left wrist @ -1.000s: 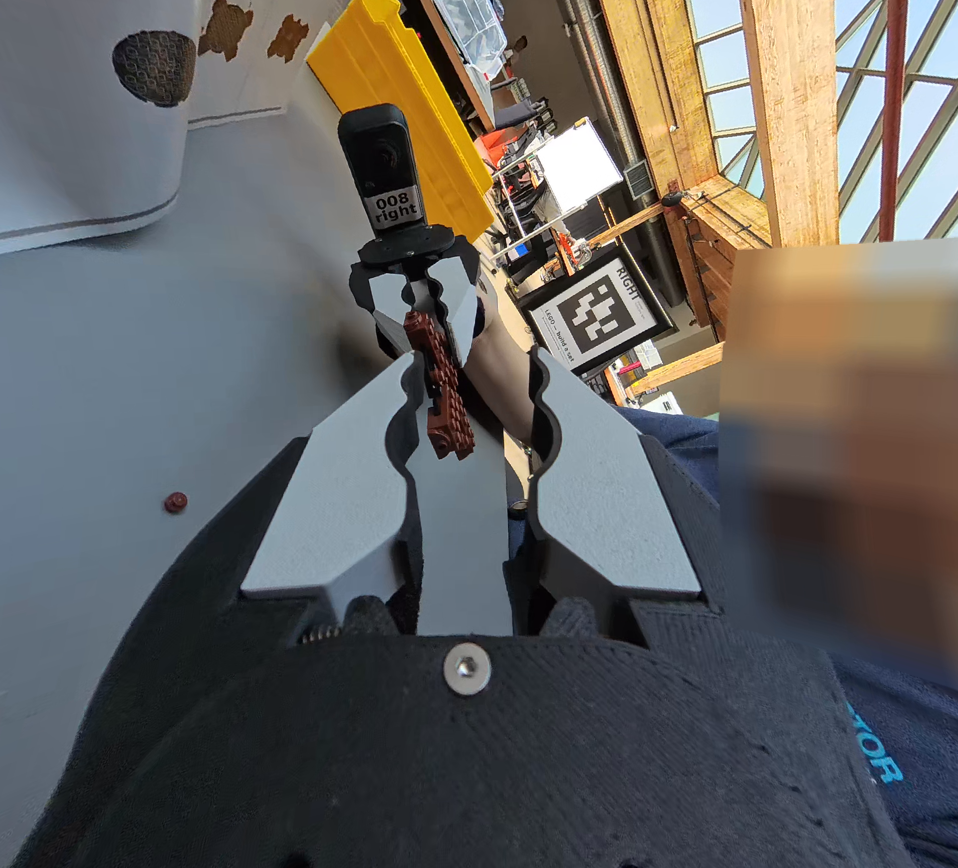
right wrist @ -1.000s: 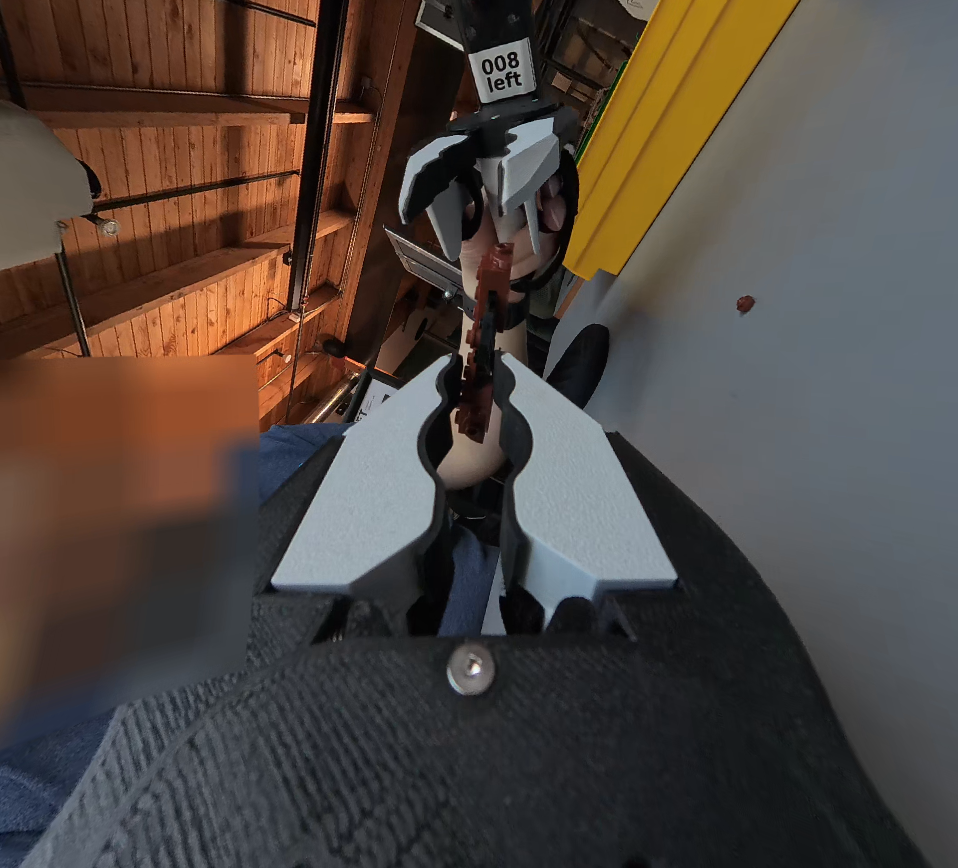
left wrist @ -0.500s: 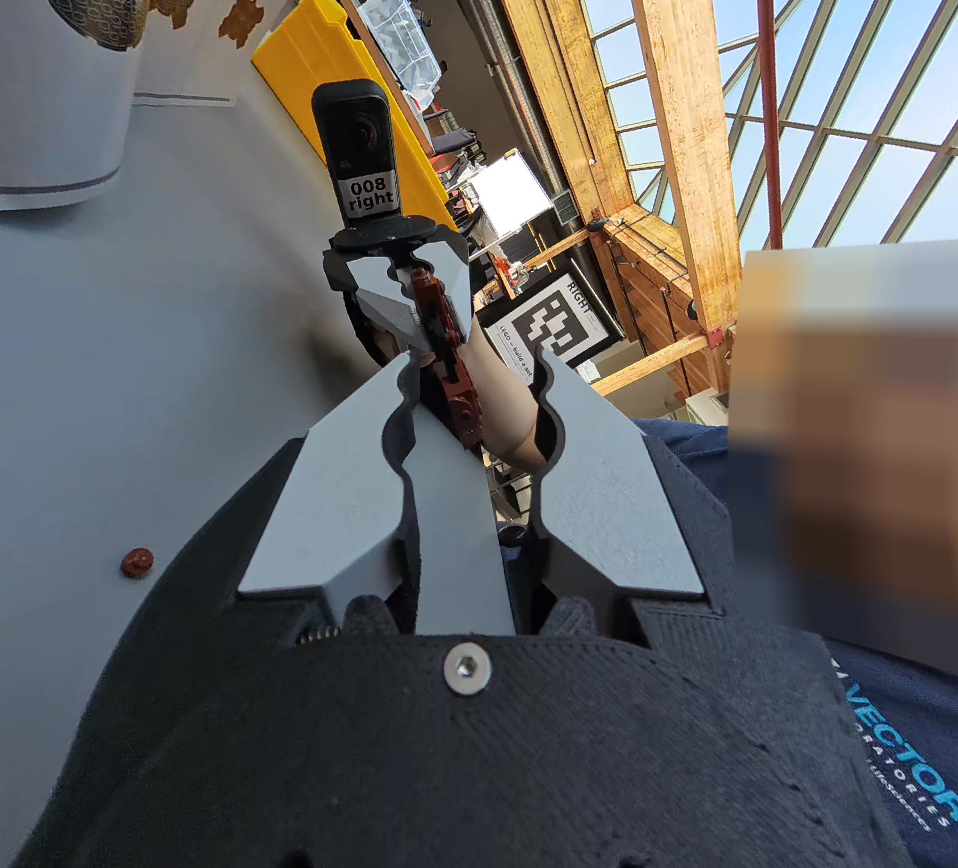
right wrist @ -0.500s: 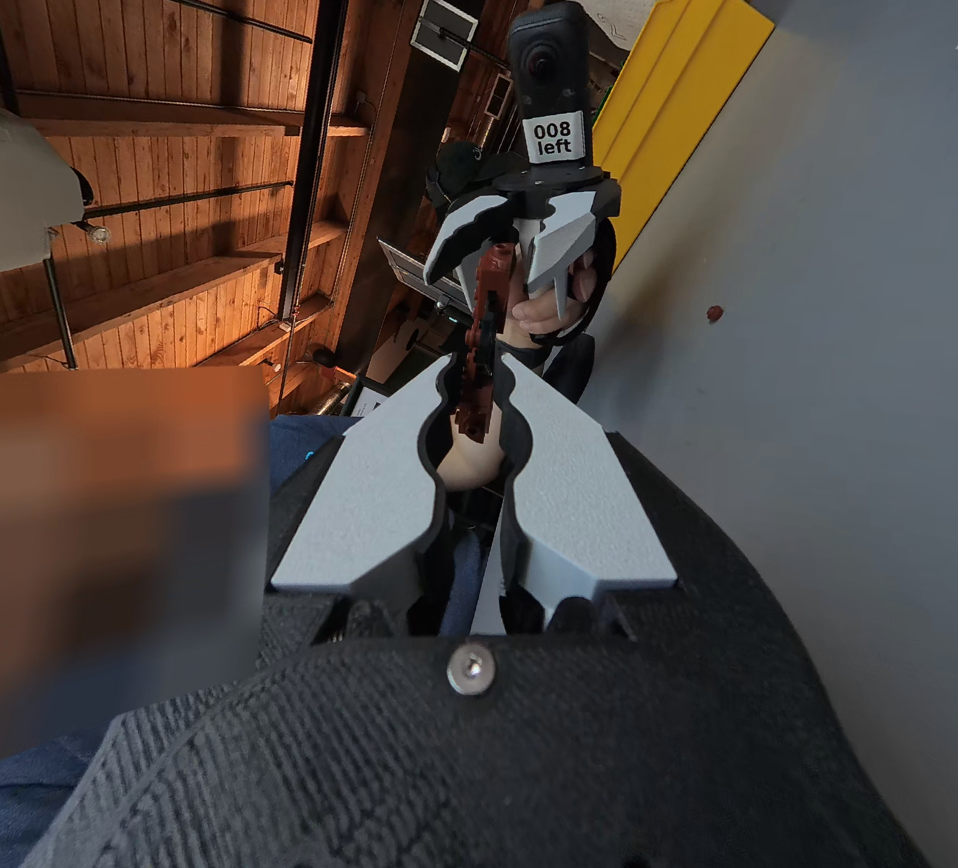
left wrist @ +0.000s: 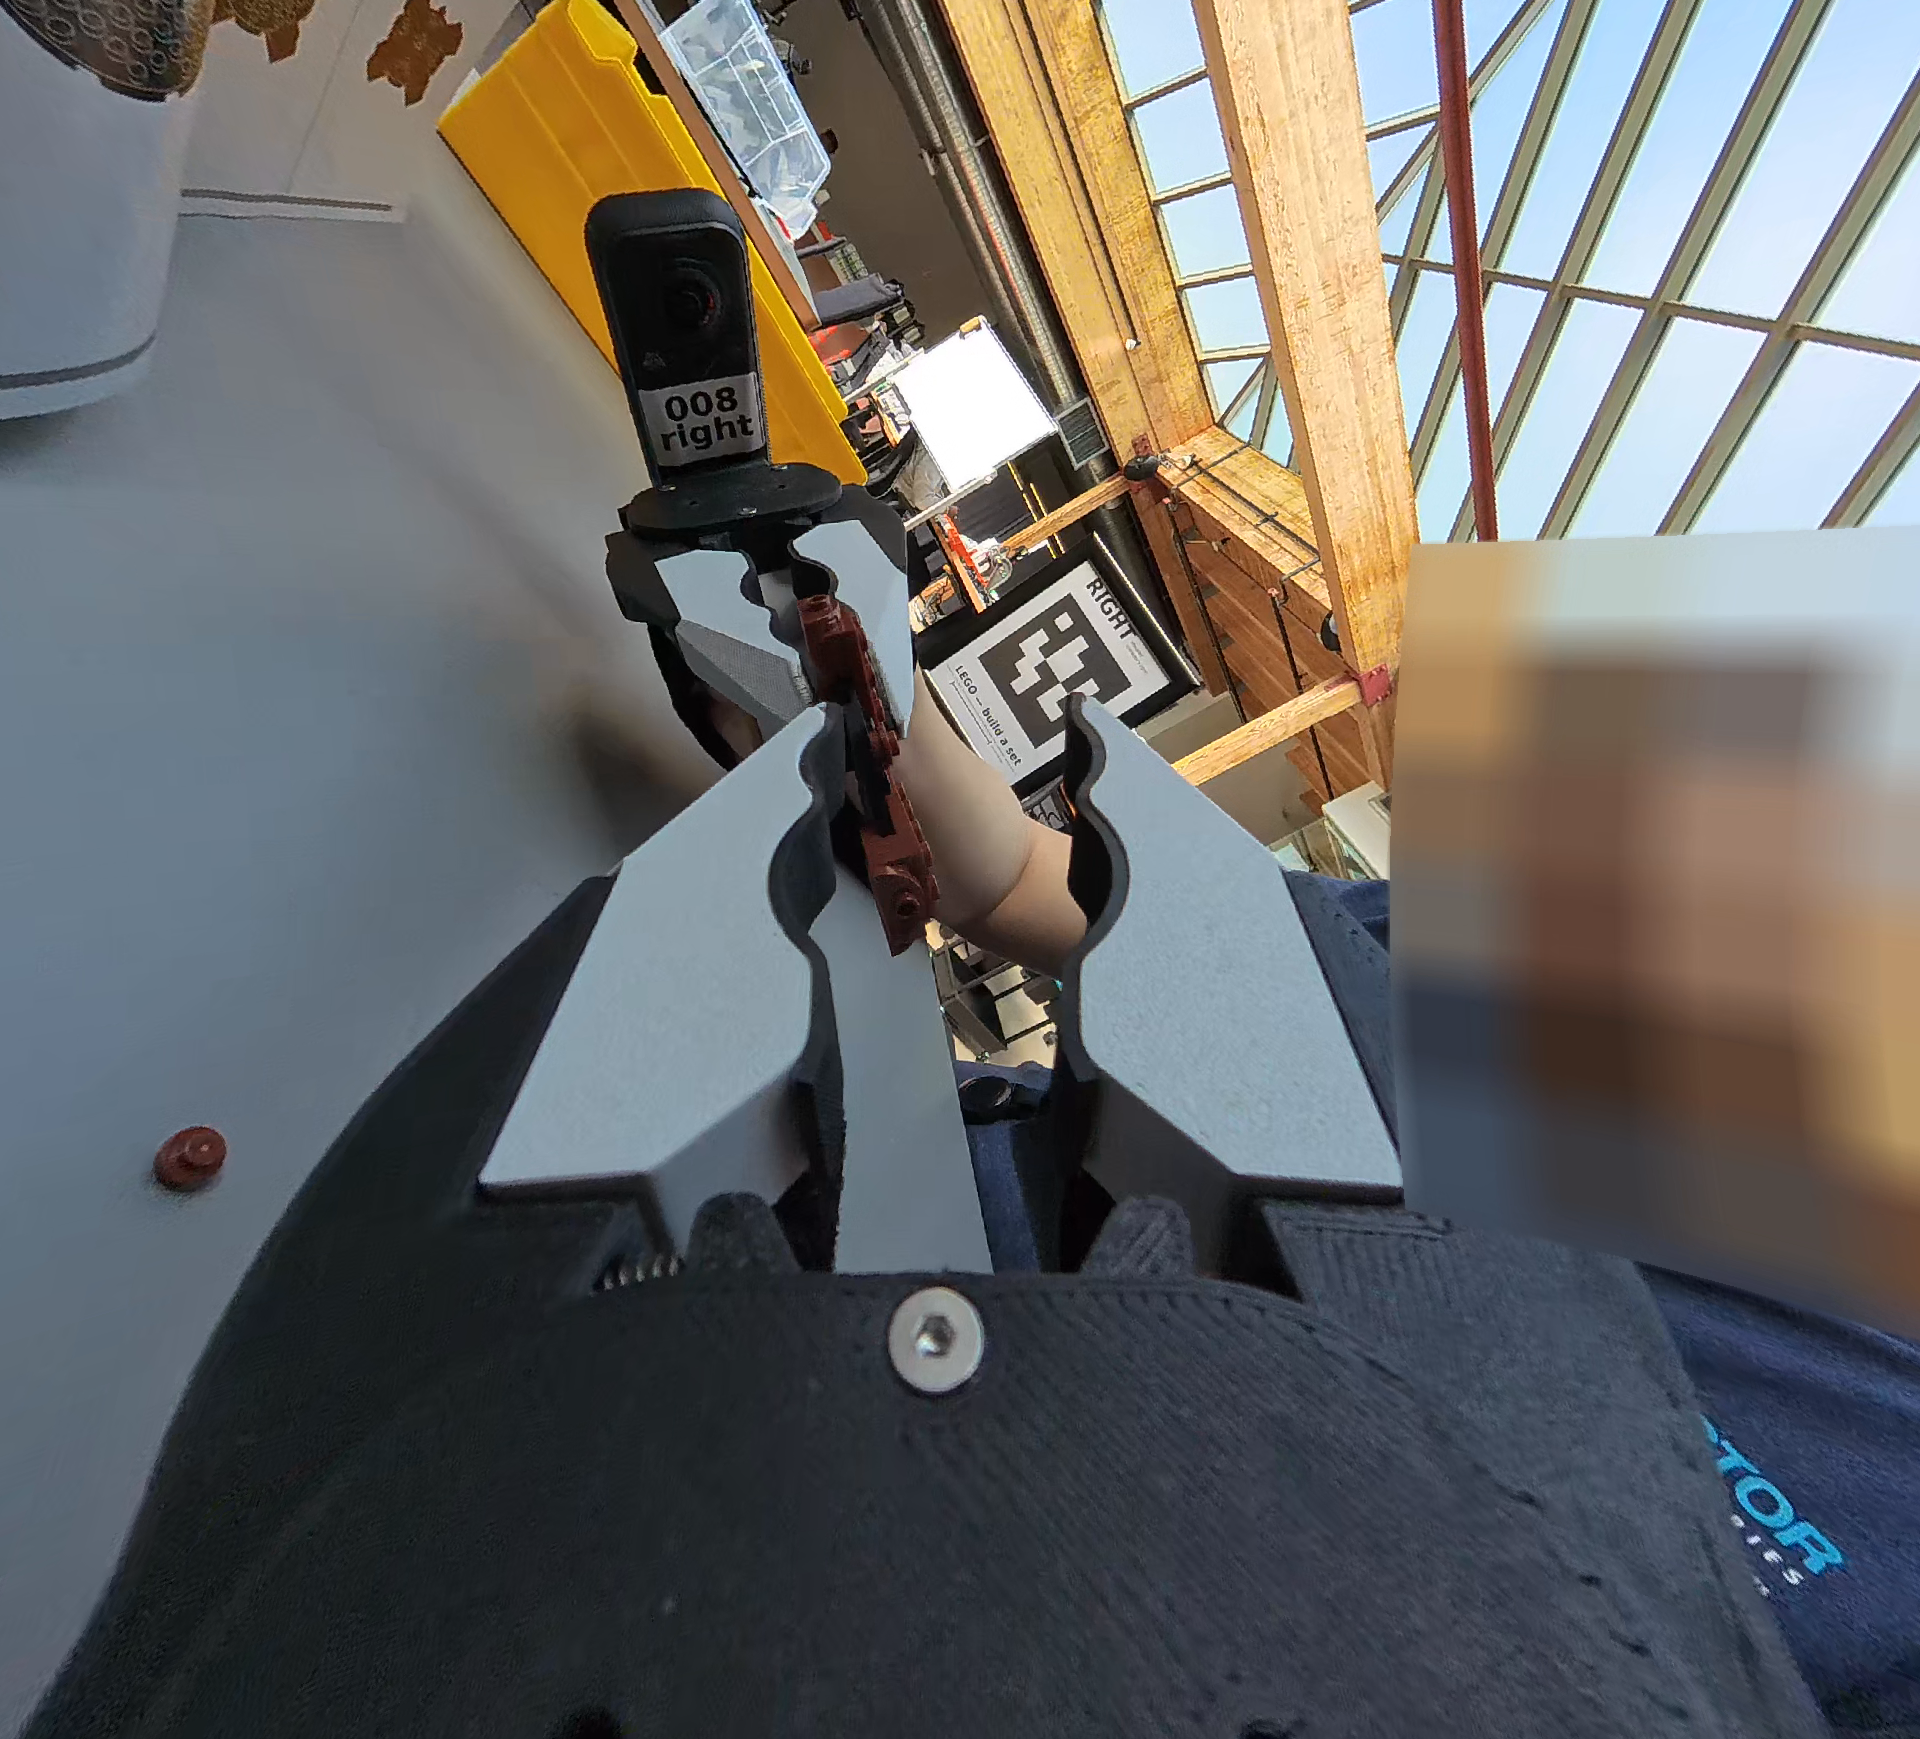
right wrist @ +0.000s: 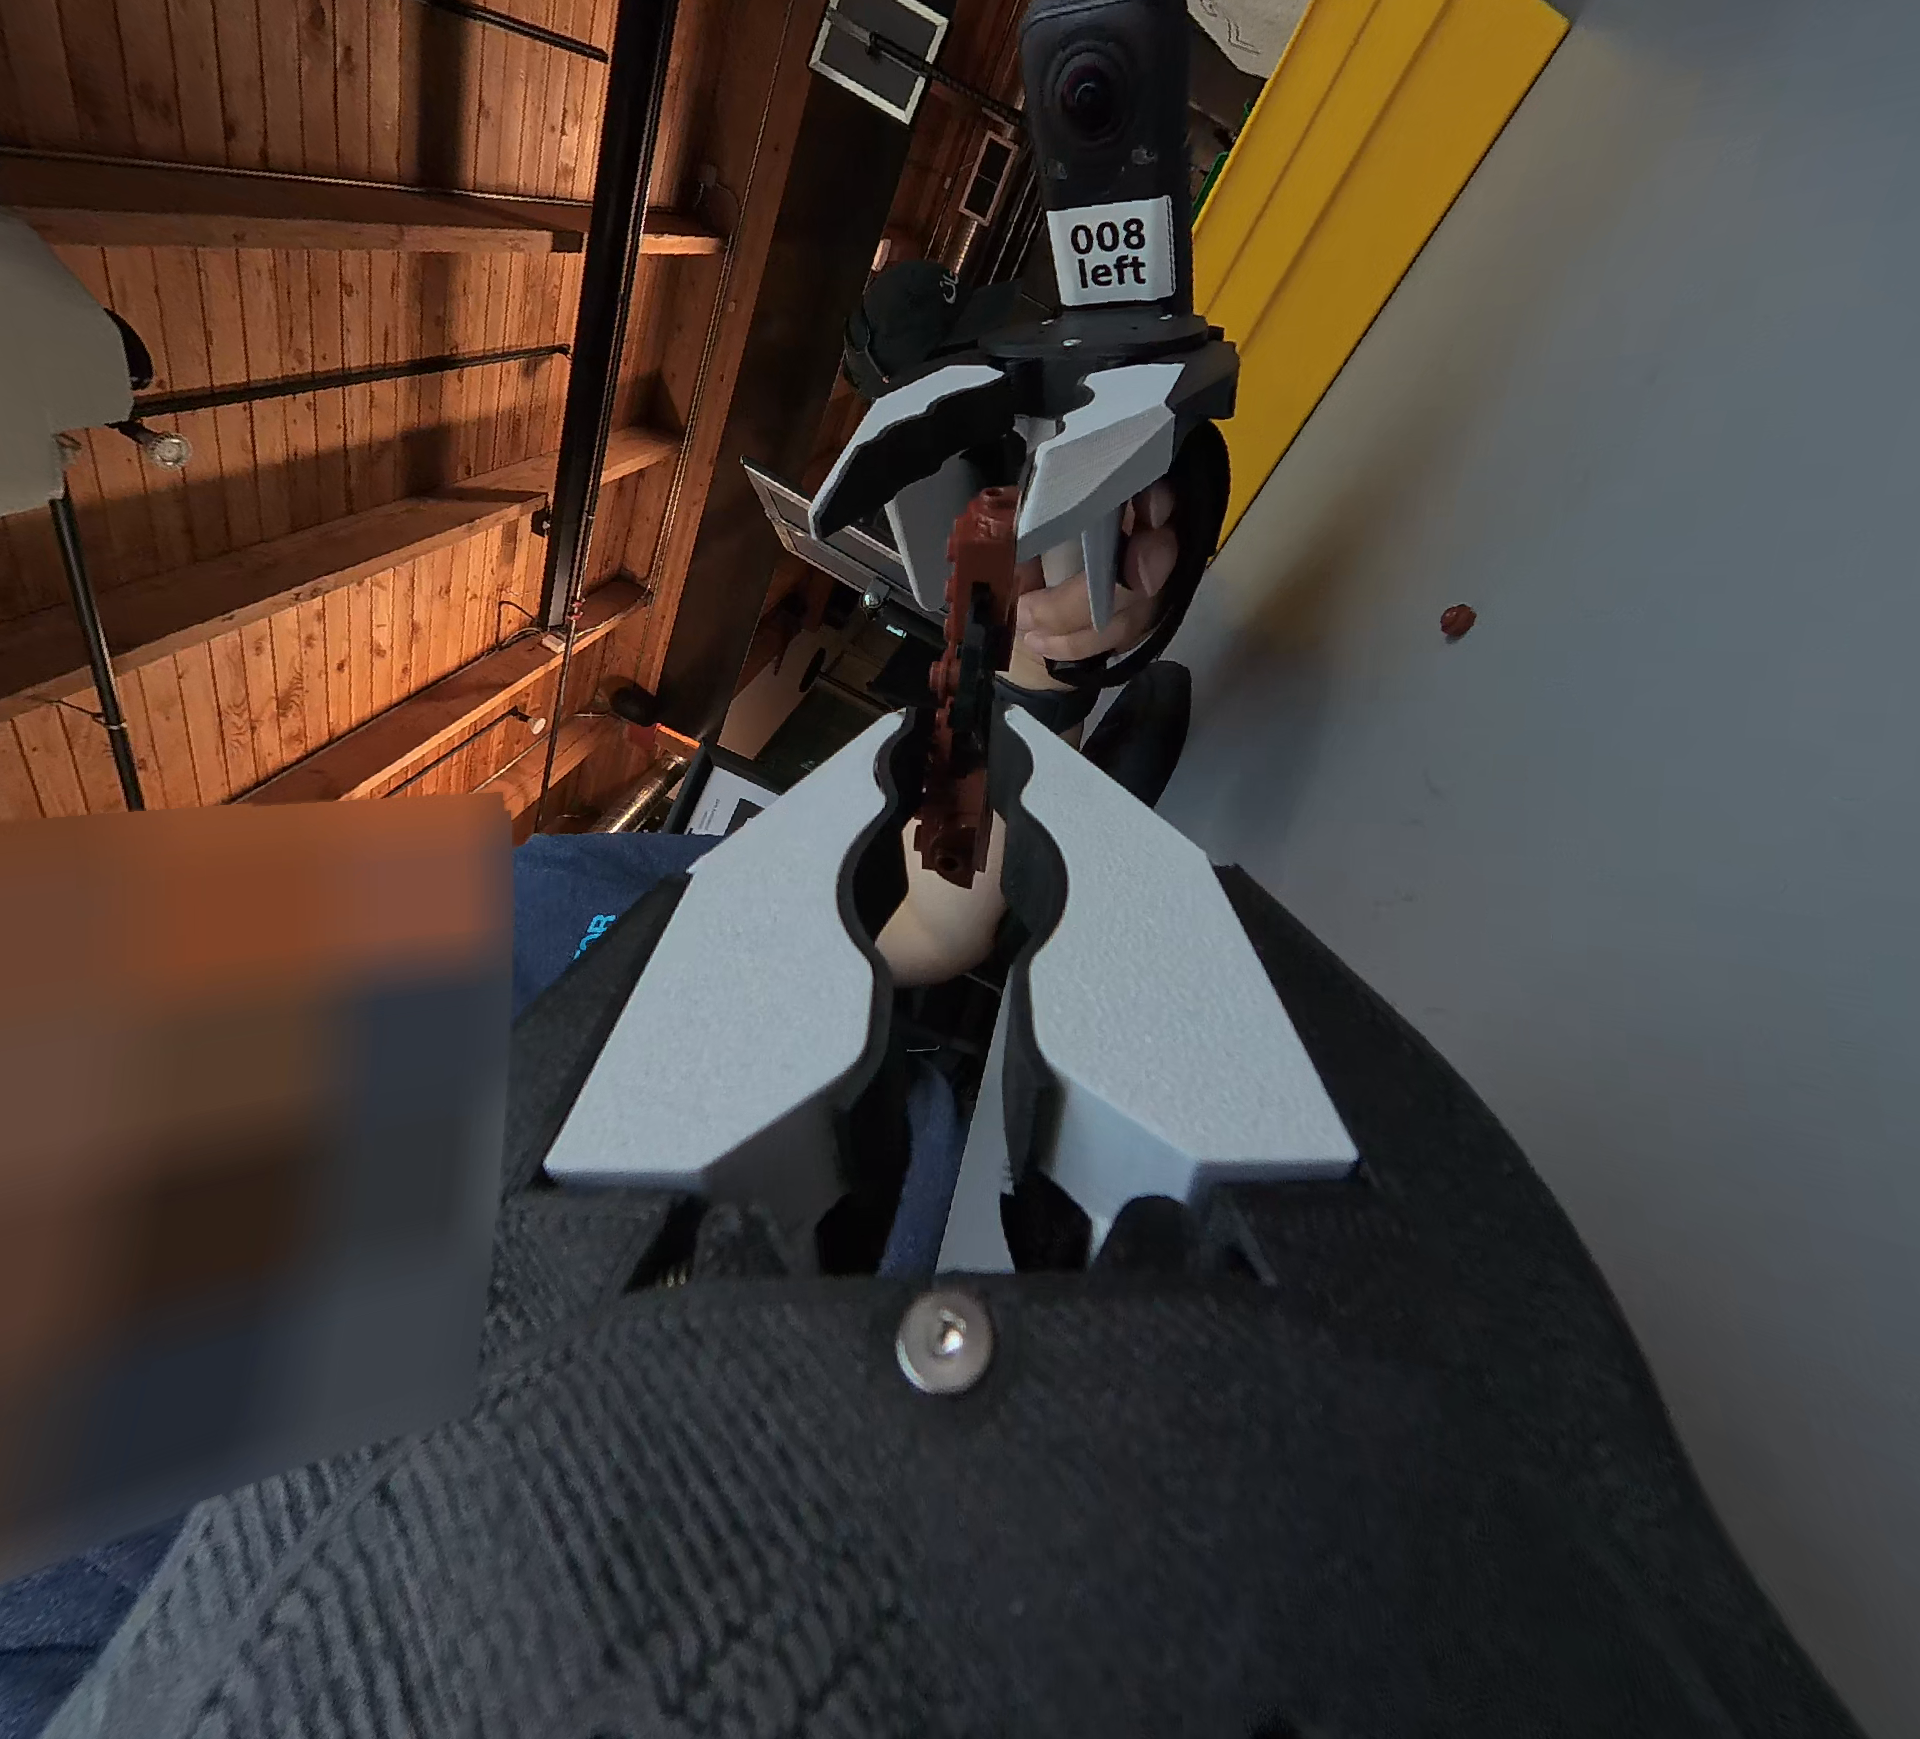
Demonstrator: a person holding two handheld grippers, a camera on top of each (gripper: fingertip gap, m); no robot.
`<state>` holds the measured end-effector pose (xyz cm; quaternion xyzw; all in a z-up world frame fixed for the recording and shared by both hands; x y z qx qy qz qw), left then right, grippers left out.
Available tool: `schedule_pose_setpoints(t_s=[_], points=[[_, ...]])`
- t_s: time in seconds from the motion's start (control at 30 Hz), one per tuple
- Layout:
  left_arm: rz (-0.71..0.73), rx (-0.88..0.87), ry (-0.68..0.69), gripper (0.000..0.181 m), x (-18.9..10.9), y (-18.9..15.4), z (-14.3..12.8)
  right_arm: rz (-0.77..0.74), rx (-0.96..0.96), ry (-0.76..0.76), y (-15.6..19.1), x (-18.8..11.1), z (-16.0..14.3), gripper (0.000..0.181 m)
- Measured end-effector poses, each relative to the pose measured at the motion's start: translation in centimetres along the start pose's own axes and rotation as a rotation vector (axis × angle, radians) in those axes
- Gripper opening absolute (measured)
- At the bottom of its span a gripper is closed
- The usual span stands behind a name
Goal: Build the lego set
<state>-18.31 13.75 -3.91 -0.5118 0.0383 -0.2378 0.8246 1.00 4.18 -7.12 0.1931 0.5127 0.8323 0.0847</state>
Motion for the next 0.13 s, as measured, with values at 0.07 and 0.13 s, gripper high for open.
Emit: schedule_pose_setpoints(t_s=[0.07,0.13], points=[[0.001,-0.002,-0.006,0.040,-0.19,-0.01,0.10,0.000,-0.001,-0.004,0.00,-0.11,0.09,0.010],[0.000,-0.002,-0.010,0.040,-0.34,-0.07,0.18,-0.001,0.000,-0.005,-0.03,-0.20,0.16,0.010]])
Point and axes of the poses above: each gripper's, where its closed fingertips meet, x out along the fingers, z out of its top, y = z × x across the jaws, the point moved 10 cm from there along -x, back along the fingers, and after that the axes turned 5 degrees about -y, right-handed, at the moved point
